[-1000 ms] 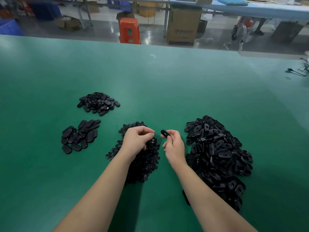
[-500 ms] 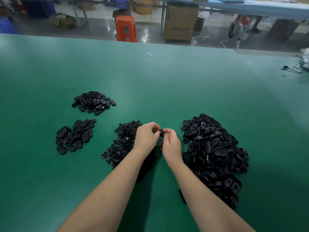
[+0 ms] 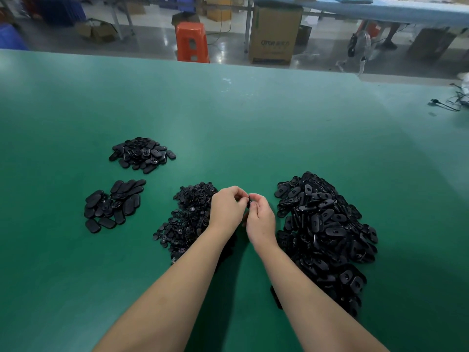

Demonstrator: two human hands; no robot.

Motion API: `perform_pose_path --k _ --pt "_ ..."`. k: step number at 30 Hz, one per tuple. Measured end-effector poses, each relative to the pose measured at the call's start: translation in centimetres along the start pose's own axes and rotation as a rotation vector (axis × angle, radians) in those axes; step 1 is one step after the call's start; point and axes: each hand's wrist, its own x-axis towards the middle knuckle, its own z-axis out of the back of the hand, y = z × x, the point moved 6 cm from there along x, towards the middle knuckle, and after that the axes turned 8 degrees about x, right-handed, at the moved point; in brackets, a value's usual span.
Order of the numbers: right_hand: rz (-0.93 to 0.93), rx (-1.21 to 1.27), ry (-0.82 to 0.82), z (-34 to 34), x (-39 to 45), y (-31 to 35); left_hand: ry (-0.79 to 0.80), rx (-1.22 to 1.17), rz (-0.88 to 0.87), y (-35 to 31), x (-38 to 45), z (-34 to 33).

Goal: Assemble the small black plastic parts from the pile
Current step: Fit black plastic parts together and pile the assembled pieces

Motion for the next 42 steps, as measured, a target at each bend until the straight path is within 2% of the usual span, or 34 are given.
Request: perform_pose_path --k 18,23,34,42 --pt "-0.001 0.010 0.003 0.2 0.0 0.0 0.003 0.036 0.028 0.7 0.4 0.1" --pt "-0.006 0.024 0.004 0.2 -0.1 -0.1 0.114 -0.038 0.051 0.9 0.7 -0.1" --pt "0.037 -0.047 0.013 0.0 -0.3 0.4 0.162 -0.089 0.066 1.6 0.8 0.4" --pt "0.031 -0.069 0.033 0.0 -0.5 0.5 0.150 0.052 0.006 1.1 0.4 0.8"
